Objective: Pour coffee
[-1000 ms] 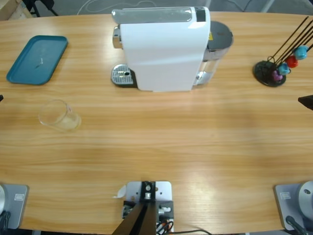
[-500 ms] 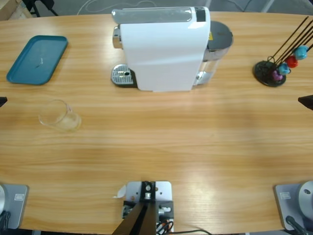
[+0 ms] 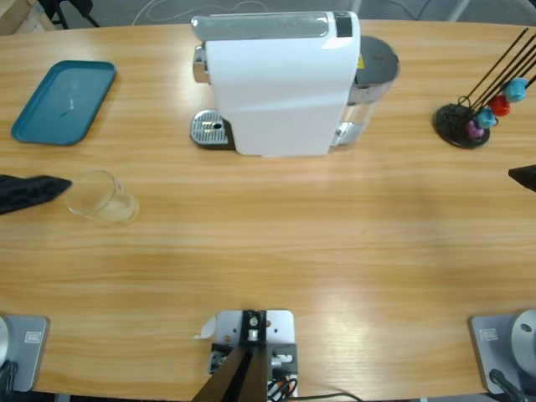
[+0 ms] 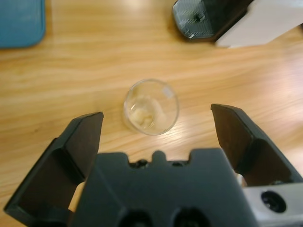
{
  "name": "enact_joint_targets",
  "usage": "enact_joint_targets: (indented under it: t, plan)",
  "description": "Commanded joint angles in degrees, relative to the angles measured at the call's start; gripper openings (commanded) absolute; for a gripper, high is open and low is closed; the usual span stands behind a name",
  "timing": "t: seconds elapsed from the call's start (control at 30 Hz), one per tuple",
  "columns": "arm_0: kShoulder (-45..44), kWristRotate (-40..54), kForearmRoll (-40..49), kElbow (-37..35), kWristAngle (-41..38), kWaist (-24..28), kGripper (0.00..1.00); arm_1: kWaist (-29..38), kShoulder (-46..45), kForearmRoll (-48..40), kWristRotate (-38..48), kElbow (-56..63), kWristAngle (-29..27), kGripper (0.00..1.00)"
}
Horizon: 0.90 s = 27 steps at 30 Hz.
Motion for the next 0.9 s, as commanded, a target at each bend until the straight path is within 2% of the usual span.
enact_joint_targets:
  t: [0.03, 0.27, 0.43, 0.7, 0.9]
  plan:
    - [6.24, -3.1, -8.25, 8.02, 9.73, -7.27, 1.0, -0.81, 0.74, -0.35, -0.8, 1.79, 1.21, 1.0]
    - [8.37, 1.96, -19.45, 13.47, 8.87, -11.59, 1.0, -0.79, 1.83, -0.35, -0.8, 1.52, 1.21, 1.0]
    - [10.86, 3.51, -23.46, 15.4, 8.53, -12.47, 1.0, -0.76, 2.2, -0.28, -0.8, 1.38, 1.21, 1.0]
    - [18.12, 4.18, -25.99, 14.54, 11.95, -12.47, 1.0, -0.76, 2.73, -0.27, -0.8, 1.22, 1.51, 1.0]
    - [17.37, 3.91, -26.46, 15.82, 12.54, -12.47, 0.981, -0.76, 3.36, -0.27, -0.97, 1.19, 1.74, 1.0]
